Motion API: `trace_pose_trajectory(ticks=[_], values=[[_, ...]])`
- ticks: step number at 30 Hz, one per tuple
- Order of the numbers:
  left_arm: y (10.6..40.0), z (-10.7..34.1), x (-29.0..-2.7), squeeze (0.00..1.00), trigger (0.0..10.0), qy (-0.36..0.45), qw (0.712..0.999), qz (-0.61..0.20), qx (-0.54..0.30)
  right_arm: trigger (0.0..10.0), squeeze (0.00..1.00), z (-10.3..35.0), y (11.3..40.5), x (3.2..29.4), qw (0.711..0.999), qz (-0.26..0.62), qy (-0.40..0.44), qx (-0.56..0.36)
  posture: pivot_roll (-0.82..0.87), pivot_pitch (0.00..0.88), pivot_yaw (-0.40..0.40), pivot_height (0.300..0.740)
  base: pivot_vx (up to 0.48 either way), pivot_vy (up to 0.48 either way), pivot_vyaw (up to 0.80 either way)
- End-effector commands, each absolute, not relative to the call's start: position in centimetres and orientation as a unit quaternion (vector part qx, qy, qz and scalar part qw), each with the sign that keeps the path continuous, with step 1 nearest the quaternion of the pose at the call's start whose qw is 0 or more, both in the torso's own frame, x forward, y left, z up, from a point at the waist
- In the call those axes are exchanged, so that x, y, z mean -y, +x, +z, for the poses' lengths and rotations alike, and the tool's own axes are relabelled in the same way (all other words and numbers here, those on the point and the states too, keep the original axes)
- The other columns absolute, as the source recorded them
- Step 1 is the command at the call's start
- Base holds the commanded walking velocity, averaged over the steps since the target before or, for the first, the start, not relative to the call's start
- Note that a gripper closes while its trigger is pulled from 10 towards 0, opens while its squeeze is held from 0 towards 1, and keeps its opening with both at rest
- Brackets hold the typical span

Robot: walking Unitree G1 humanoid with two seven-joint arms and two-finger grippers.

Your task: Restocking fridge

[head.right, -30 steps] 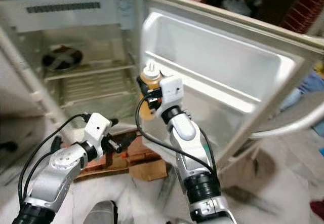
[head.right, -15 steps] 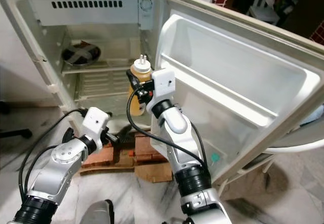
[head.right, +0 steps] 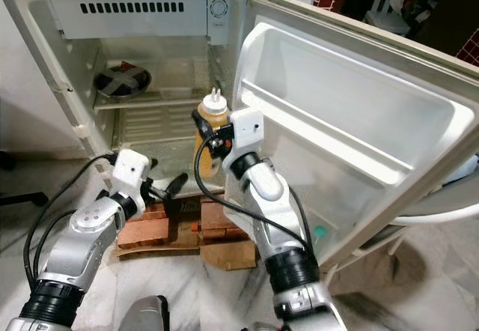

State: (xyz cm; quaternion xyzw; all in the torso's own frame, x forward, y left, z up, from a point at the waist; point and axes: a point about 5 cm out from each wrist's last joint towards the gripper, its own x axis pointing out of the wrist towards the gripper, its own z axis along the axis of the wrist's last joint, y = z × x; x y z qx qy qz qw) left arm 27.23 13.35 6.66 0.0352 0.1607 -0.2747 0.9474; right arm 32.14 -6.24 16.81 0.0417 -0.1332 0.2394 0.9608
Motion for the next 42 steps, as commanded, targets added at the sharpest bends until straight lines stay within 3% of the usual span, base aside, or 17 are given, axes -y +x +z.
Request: trace_pose_trajectory(ticks=[1,3,11,18,27,42], values=[[26.7,6.4,-13.0,0.0,10.0,0.045,0.936,-0.302,-0.173,10.0,0.0,17.7,32.6,6.4,0.961,0.225,0.043,0.156,0.03,0.014,-0.087,0.74,0.0,0.0,0.0],[26.0,6.3,-12.4,0.0,10.0,0.053,0.922,-0.342,-0.175,10.0,0.0,18.3,32.8,5.8,0.958,0.23,0.056,0.16,0.03,0.013,-0.088,0.74,0.0,0.0,0.0],[27.1,8.8,-9.7,0.0,10.0,0.079,0.909,-0.396,-0.108,10.0,0.0,17.1,32.1,3.6,0.946,0.283,0.105,0.115,0.03,0.011,-0.095,0.74,0.0,0.0,0.0],[28.2,9.8,-8.5,0.0,10.0,0.077,0.909,-0.401,-0.084,10.0,0.0,15.8,31.4,2.9,0.938,0.314,0.125,0.078,0.03,0.009,-0.089,0.74,0.0,0.0,0.0],[29.6,9.9,-9.9,0.0,10.0,0.107,0.929,-0.349,-0.068,10.0,0.0,15.1,31.2,3.7,0.937,0.326,0.114,0.061,0.02,0.011,-0.085,0.74,0.0,0.0,0.0],[29.9,9.4,-10.3,0.0,10.0,0.112,0.931,-0.342,-0.067,10.0,0.0,15.0,31.4,4.4,0.94,0.319,0.104,0.06,0.02,0.011,-0.085,0.74,0.0,0.0,0.0]])
